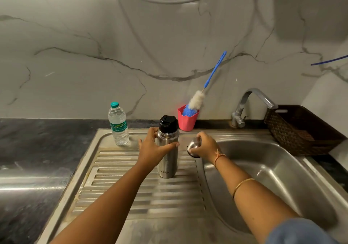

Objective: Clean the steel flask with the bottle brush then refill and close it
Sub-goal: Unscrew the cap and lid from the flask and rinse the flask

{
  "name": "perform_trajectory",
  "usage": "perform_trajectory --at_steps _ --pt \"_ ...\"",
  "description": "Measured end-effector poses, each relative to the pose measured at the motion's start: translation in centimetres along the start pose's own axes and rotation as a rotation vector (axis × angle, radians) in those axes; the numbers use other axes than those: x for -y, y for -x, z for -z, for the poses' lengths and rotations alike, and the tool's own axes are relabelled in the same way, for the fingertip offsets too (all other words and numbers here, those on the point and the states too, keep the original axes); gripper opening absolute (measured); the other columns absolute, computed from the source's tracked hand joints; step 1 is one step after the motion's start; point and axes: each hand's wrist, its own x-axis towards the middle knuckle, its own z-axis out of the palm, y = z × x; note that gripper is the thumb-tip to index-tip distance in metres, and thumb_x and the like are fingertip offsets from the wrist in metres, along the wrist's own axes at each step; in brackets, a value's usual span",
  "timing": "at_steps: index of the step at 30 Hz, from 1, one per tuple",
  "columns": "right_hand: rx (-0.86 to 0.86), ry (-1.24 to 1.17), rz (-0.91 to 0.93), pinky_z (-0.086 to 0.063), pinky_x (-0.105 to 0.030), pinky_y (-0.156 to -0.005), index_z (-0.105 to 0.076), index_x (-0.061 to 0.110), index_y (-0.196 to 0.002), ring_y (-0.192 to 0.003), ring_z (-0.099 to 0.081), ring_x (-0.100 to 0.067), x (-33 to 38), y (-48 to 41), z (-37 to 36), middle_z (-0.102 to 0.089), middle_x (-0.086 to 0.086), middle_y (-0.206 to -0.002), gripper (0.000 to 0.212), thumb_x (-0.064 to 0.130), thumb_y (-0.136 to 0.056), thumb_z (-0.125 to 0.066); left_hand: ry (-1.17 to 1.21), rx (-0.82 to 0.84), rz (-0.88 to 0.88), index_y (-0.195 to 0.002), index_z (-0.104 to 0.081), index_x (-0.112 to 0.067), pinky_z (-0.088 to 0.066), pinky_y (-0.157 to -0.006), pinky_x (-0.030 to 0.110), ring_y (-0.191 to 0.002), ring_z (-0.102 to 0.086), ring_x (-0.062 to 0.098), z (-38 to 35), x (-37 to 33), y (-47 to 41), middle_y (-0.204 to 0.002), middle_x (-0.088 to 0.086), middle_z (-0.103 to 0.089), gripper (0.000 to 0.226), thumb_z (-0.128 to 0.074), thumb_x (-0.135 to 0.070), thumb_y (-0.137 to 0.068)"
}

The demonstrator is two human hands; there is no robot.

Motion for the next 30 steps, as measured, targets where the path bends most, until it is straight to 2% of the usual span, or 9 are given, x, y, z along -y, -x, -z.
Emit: perform_trajectory --at_steps 6,9,12,17,19,21,23,26,30 --pt "0.024 0.098 0.034 -0.038 -0.026 -0.069 -0.053 0.011 -0.096 -0.087 -0.053 -0.028 -1.0 -1.1 -4.0 -0.059 -0.015 -0.103 0.022 0.020 -0.078 -0.061 -0.019 0.016 -0.002 -0.093 -0.041 -0.047 -0.028 -0.110 0.055 -0.108 -0.053 0.010 0.1 0.3 -0.2 -0.098 -0.033 -0.049 0.065 -0.073 -0.071 -0.043" --pt "0.049 0.128 0.051 -0.042 -0.029 -0.078 -0.056 0.007 -0.102 -0.097 -0.054 -0.032 -1.4 -1.5 -5.6 -0.059 -0.016 -0.106 0.026 0.018 -0.078 -0.061 -0.048 0.016 -0.006 -0.093 -0.039 -0.046 -0.027 -0.111 0.055 -0.106 -0.049 0.008 0.2 0.4 -0.3 -0.097 -0.036 -0.044 0.057 -0.081 -0.058 -0.055" --pt "0.079 0.139 0.061 -0.038 -0.026 -0.075 -0.056 0.007 -0.102 -0.098 -0.055 -0.031 -1.6 -1.7 -6.4 -0.058 -0.015 -0.105 0.028 0.018 -0.077 -0.064 -0.075 0.010 0.001 -0.096 -0.036 -0.044 -0.027 -0.111 0.054 -0.105 -0.046 0.006 0.2 0.3 -0.3 -0.095 -0.037 -0.040 0.058 -0.083 -0.050 -0.062" --pt "0.233 0.134 0.022 -0.043 -0.033 -0.092 -0.052 0.004 -0.123 -0.112 -0.052 -0.033 -0.4 -3.1 -5.4 -0.057 -0.018 -0.122 0.041 0.017 -0.084 -0.057 -0.065 0.033 0.020 -0.094 -0.038 -0.051 -0.032 -0.109 0.052 -0.112 -0.048 0.010 0.4 0.5 -0.4 -0.098 -0.036 -0.043 0.060 -0.080 -0.062 -0.052" --pt "0.169 0.034 0.004 -0.047 -0.031 -0.078 -0.060 0.005 -0.107 -0.098 -0.057 -0.030 1.4 -3.4 -3.7 -0.062 -0.017 -0.110 0.024 0.011 -0.087 -0.050 -0.058 0.031 0.027 -0.094 -0.039 -0.050 -0.034 -0.107 0.051 -0.115 -0.050 0.013 0.4 0.5 -0.5 -0.100 -0.033 -0.047 0.065 -0.074 -0.071 -0.044" --pt "0.067 -0.093 0.004 -0.038 -0.024 -0.060 -0.059 0.007 -0.082 -0.082 -0.052 -0.026 3.9 -3.2 -1.2 -0.059 -0.012 -0.084 0.015 0.007 -0.089 -0.046 -0.053 0.030 0.029 -0.094 -0.039 -0.051 -0.037 -0.105 0.050 -0.115 -0.050 0.015 0.3 0.5 -0.6 -0.100 -0.030 -0.049 0.066 -0.072 -0.072 -0.041" --pt "-0.016 -0.181 0.054 -0.031 -0.022 -0.053 -0.047 0.009 -0.070 -0.070 -0.046 -0.022 7.0 -2.5 1.5 -0.044 -0.004 -0.066 0.028 0.017 -0.096 -0.043 -0.048 0.025 0.035 -0.094 -0.038 -0.052 -0.040 -0.103 0.050 -0.116 -0.049 0.018 0.2 0.6 -0.6 -0.101 -0.027 -0.050 0.067 -0.073 -0.072 -0.041" --pt "0.012 -0.254 0.164 -0.037 -0.024 -0.055 -0.045 0.012 -0.070 -0.058 -0.043 -0.015 11.5 -0.3 4.9 -0.041 -0.001 -0.060 0.041 0.046 -0.094 -0.045 -0.054 0.020 0.028 -0.093 -0.038 -0.049 -0.040 -0.102 0.050 -0.113 -0.051 0.018 0.1 0.5 -0.5 -0.100 -0.026 -0.051 0.066 -0.072 -0.071 -0.041" --pt "0.198 0.201 0.214 -0.032 -0.022 -0.049 -0.046 0.015 -0.064 -0.052 -0.044 -0.012 14.7 1.1 5.3 -0.045 0.002 -0.057 0.054 0.064 -0.085 -0.047 -0.054 0.029 0.036 -0.095 -0.036 -0.047 -0.038 -0.103 0.052 -0.114 -0.052 0.020 0.2 0.0 -0.4 -0.105 -0.019 -0.055 0.070 -0.070 -0.073 -0.040"
